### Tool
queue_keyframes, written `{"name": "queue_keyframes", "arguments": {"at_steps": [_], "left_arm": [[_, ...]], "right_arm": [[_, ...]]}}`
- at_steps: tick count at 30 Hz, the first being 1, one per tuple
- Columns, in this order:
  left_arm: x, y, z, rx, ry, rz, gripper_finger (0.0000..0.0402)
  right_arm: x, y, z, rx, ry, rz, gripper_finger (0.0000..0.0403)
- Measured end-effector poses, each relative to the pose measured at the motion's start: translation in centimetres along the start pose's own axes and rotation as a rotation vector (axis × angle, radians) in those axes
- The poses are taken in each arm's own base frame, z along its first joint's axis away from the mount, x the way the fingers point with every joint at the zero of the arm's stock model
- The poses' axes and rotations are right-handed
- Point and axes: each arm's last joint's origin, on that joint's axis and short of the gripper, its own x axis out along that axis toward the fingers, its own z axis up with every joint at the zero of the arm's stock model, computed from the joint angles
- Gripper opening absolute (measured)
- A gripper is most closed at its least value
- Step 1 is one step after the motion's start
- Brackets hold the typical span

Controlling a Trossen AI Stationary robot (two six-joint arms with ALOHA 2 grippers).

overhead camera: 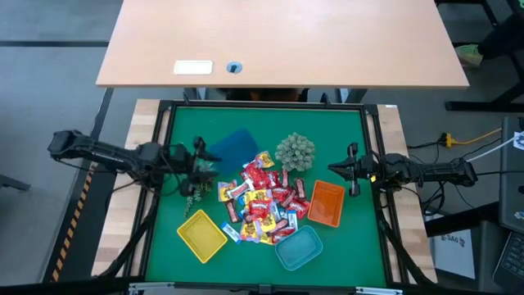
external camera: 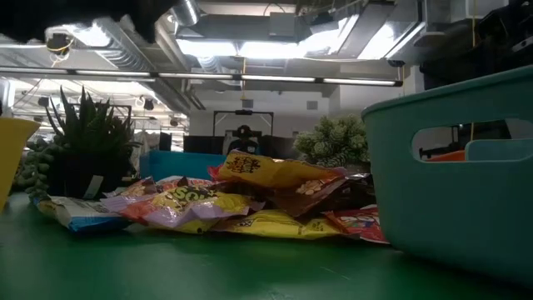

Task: Sort candy
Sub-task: Put the brown chocolate into the blue bin

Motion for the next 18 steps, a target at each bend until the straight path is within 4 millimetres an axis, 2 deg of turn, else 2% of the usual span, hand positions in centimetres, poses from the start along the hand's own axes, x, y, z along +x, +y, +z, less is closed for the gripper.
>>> {"name": "queue_keyframes", "arguments": {"at_steps": [4,9,13,18], "left_arm": [[3.3,-1.1,0.2,0.027,0.185,-0.056,0.0210],[6.4,-2.5,-1.5,0.068,0.517,-0.099,0.0203],[7.9,-3.7,-3.2,0.093,0.720,-0.126,0.0198],[8.5,-4.6,-5.1,0.155,0.938,-0.163,0.0196]], "right_arm": [[0.0,0.0,0.0,0.000,0.000,0.001,0.0028],[0.0,0.0,0.0,0.000,0.000,0.002,0.0028],[0.0,0.0,0.0,0.000,0.000,0.002,0.0028],[0.0,0.0,0.0,0.000,0.001,0.002,0.0028]]}}
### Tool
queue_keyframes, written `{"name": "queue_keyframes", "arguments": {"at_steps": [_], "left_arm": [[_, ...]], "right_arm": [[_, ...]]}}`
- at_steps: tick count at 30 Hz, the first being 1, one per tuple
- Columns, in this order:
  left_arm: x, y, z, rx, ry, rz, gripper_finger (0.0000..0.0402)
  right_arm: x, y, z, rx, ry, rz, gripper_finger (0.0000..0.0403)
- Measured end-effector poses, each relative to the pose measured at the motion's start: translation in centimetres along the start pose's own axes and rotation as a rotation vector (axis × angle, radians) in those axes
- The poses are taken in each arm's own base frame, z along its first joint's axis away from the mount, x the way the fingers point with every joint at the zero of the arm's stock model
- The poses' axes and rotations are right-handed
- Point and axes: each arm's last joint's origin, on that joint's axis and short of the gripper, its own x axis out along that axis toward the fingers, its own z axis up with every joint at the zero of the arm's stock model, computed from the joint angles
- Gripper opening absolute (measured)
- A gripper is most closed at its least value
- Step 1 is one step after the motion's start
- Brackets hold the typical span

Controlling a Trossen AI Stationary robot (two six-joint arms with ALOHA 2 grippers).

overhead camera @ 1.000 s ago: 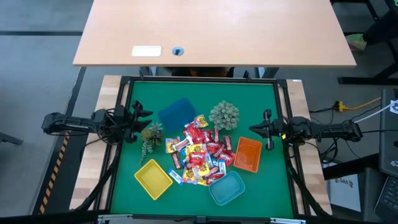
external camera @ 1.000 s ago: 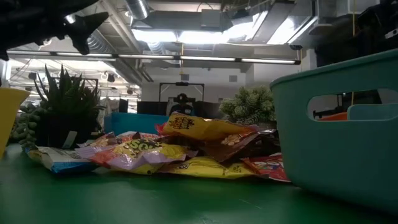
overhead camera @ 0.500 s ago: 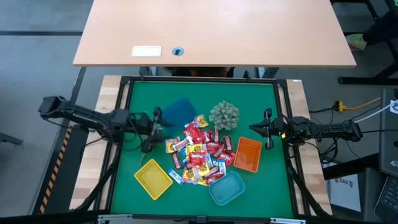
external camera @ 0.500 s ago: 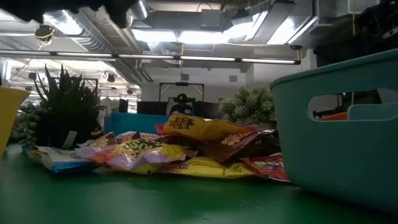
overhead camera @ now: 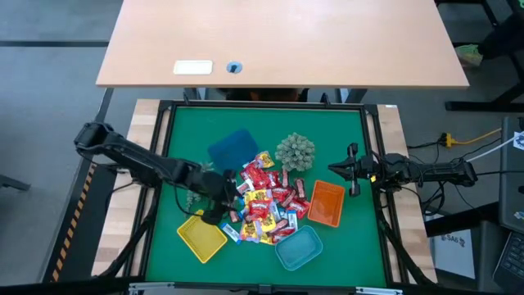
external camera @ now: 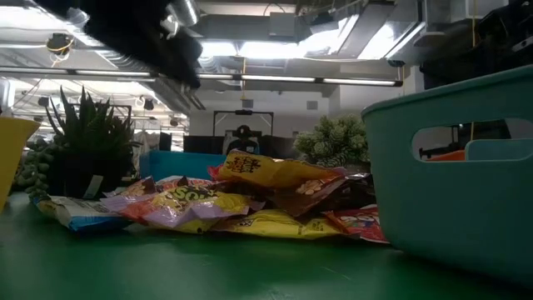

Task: Sort candy
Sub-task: Put the brown chocolate into the blue bin

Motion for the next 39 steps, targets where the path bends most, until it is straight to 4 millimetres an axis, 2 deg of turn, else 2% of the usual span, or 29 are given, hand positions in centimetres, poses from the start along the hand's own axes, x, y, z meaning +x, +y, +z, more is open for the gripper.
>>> {"name": "queue_keyframes", "arguments": {"at_steps": [15,22,29,39], "left_arm": [[4.9,-1.7,-3.2,0.432,0.290,-0.085,0.0196],[6.8,-1.8,-4.6,0.549,0.375,-0.079,0.0195],[7.1,-1.8,-4.7,0.554,0.381,-0.073,0.0188],[7.1,-1.8,-4.7,0.544,0.381,-0.084,0.0124]], "right_arm": [[0.0,0.0,-0.1,-0.001,0.008,0.002,0.0028],[0.0,0.0,-0.1,-0.001,0.008,0.002,0.0028],[0.0,0.0,-0.1,-0.001,0.008,0.001,0.0028],[0.0,0.0,-0.1,-0.001,0.008,0.002,0.0028]]}}
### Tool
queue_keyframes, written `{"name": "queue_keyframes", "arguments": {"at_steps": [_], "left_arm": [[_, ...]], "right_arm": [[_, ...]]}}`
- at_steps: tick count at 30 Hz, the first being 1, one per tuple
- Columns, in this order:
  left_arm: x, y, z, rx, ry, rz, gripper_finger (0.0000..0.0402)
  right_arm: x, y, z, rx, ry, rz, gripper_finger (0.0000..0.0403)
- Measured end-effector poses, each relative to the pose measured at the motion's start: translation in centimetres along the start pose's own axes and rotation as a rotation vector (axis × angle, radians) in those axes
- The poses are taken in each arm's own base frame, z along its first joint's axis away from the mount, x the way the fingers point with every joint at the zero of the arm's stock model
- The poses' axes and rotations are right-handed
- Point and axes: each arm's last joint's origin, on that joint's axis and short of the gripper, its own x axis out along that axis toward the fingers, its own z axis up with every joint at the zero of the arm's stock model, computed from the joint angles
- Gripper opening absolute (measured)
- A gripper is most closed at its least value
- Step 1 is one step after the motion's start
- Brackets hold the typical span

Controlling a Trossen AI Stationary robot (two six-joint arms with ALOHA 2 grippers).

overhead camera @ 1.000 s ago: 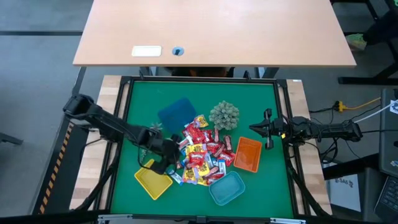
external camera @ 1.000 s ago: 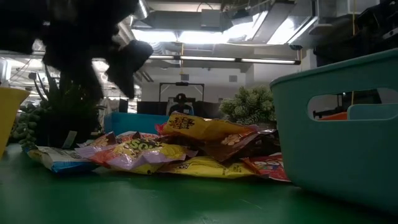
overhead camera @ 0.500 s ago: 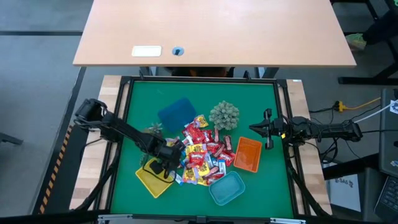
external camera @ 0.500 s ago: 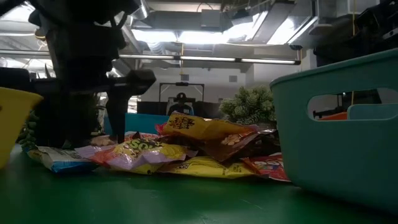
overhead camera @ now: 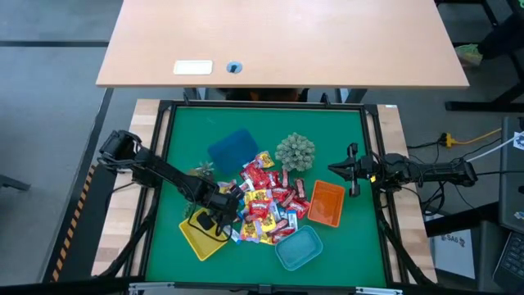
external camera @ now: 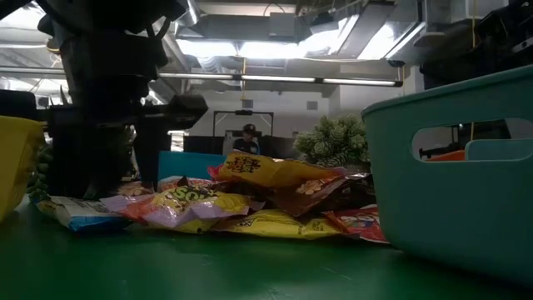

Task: Sort candy
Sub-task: Put the brown chocolate into the blue bin

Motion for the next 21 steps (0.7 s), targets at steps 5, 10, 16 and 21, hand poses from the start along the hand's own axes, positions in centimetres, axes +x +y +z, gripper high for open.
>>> {"name": "queue_keyframes", "arguments": {"at_steps": [5,10,16,21], "left_arm": [[0.0,0.0,0.0,-0.002,0.001,0.006,0.0116],[-0.2,0.5,0.7,-0.080,-0.007,0.030,0.0115],[-1.1,1.5,2.0,-0.180,-0.028,0.110,0.0115],[-2.0,2.5,3.3,-0.205,-0.065,0.165,0.0115]], "right_arm": [[0.0,0.0,0.0,0.000,0.000,0.000,0.0028],[0.0,0.0,0.0,0.000,-0.001,0.010,0.0028],[0.0,0.0,0.0,0.000,-0.001,0.014,0.0028],[0.0,0.0,0.0,0.000,-0.001,0.015,0.0028]]}}
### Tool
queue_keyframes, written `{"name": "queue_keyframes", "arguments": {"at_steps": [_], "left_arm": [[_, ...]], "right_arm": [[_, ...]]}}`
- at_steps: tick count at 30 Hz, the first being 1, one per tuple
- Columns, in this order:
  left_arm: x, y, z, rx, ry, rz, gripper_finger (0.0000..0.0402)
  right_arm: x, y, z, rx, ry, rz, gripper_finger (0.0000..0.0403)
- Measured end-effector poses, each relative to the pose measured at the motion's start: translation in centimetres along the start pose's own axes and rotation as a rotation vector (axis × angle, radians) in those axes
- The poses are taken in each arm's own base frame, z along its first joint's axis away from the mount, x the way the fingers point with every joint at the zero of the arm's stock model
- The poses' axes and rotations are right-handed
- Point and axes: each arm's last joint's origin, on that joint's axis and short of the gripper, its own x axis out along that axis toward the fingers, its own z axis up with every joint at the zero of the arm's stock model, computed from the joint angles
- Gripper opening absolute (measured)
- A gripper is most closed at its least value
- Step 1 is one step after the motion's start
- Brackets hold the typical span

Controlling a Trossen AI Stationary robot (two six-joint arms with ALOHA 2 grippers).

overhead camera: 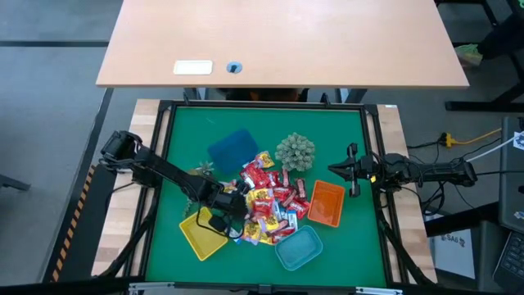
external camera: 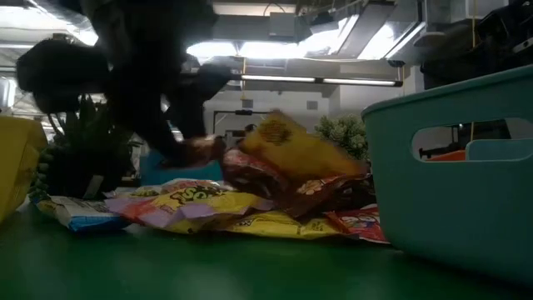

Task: Sort candy
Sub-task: Put the brown chocolate into the blue bin

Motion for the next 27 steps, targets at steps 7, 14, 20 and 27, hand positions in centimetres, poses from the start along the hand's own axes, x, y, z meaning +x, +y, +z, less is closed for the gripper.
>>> {"name": "queue_keyframes", "arguments": {"at_steps": [7,14,20,27], "left_arm": [[-1.0,1.4,1.6,-0.021,0.007,0.222,0.0114],[-1.2,3.9,1.0,-0.272,0.059,0.532,0.0114],[-0.9,6.7,-0.4,-0.496,0.074,0.656,0.0114],[-0.7,9.8,-2.3,-0.571,0.138,0.707,0.0114]], "right_arm": [[0.0,0.0,0.0,0.000,0.000,0.000,0.0028],[0.0,0.0,0.0,0.000,0.000,0.000,0.0028],[0.0,0.0,0.0,0.000,0.000,0.000,0.0028],[0.0,0.0,0.0,0.000,0.001,0.000,0.0028]]}}
